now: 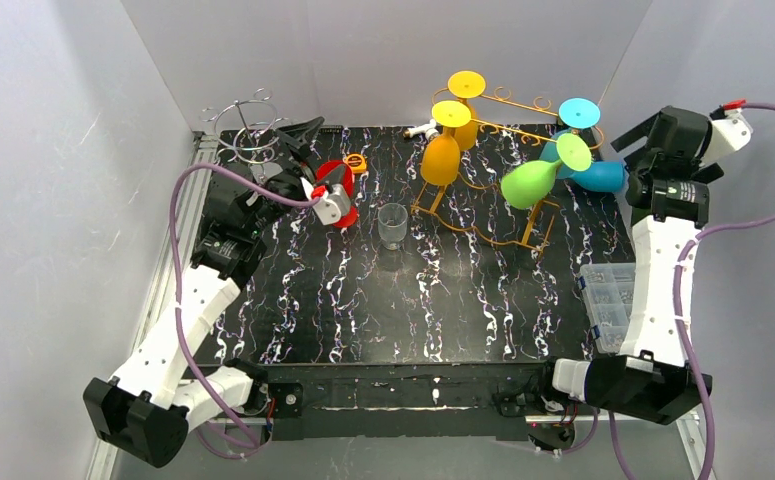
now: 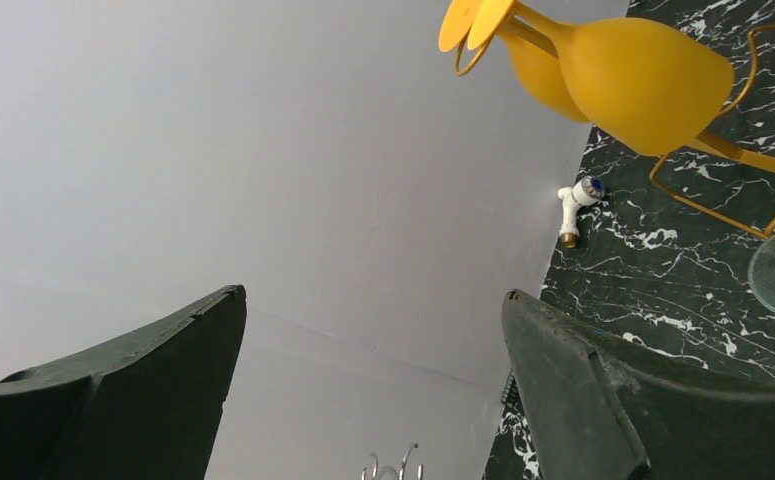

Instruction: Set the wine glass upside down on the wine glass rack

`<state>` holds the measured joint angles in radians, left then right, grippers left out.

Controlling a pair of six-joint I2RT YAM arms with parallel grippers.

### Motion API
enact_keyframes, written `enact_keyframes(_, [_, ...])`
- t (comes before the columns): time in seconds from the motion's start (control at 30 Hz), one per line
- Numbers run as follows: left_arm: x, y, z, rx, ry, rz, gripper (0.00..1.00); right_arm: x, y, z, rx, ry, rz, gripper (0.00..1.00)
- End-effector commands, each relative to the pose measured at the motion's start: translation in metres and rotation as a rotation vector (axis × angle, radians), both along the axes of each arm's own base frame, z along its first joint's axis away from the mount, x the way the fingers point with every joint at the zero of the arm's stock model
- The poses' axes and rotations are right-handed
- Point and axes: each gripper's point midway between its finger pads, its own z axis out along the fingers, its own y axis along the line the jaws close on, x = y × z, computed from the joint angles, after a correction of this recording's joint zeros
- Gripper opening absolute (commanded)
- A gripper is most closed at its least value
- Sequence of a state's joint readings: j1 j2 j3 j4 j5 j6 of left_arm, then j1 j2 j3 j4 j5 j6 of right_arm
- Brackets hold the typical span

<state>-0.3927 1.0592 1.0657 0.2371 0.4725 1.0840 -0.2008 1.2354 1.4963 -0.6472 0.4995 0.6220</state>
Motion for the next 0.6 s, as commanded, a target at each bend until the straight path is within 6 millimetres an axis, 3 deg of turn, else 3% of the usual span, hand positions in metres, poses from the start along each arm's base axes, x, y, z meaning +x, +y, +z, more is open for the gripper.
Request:
enact_keyframes(0.0, [-0.012, 0.000, -0.008, 0.034, -0.020, -0.030, 0.99, 0.022, 0.031, 0.086, 0.043, -0.298, 0.192, 0.98])
enact_keyframes(0.1, [-0.016, -0.001, -0.013, 0.047, -0.023, -0.043, 0.99, 0.022, 0.034, 0.094, 0.040, -0.314, 0.208, 0.98])
enact_keyframes(0.3, [-0.015, -0.002, -0.017, 0.045, -0.007, -0.049, 0.99, 0.023, 0.005, 0.080, 0.004, -0.250, 0.099, 0.98])
enact_keyframes(0.4, [-0.015, -0.001, -0.019, 0.048, -0.005, -0.044, 0.99, 0.036, -0.005, 0.057, 0.039, -0.209, 0.092, 0.98])
enact_keyframes(0.57, [-0.015, 0.000, -0.020, 0.042, 0.003, -0.040, 0.99, 0.043, -0.026, 0.000, 0.104, -0.121, 0.045, 0.98])
